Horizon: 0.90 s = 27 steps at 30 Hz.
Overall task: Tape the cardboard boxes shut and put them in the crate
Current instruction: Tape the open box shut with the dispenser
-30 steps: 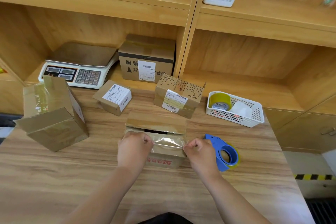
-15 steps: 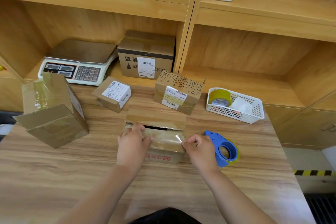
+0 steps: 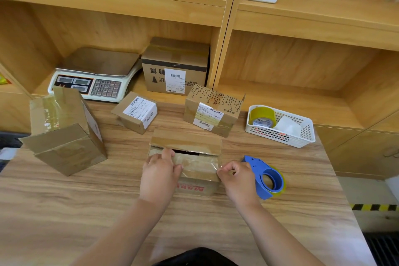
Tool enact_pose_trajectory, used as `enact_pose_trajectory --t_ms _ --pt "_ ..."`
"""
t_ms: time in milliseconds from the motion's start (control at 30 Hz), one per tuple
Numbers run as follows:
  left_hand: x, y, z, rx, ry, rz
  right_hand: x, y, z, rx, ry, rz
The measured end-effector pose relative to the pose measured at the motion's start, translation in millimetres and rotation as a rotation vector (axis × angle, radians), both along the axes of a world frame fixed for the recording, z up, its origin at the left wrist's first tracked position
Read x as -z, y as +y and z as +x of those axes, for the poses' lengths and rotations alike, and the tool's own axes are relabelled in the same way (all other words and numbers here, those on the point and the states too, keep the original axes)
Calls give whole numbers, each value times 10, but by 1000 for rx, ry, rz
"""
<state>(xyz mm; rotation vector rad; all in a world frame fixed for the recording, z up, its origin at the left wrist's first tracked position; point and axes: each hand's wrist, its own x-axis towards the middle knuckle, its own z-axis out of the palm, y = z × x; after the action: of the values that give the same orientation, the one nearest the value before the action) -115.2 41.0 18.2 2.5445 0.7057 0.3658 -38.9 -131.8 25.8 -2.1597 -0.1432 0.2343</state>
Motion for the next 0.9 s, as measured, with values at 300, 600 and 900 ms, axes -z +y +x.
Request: enact_pose_trajectory --t_ms 300,600,900 --pt "16 -23 -18 105 -53 258 40 -3 -6 -25 -33 -33" --pt "13 -26 -29 147 -94 384 49 8 -25 -55 -103 -57" --pt "68 -13 -35 156 -98 448 83 5 -49 -72 -192 -98"
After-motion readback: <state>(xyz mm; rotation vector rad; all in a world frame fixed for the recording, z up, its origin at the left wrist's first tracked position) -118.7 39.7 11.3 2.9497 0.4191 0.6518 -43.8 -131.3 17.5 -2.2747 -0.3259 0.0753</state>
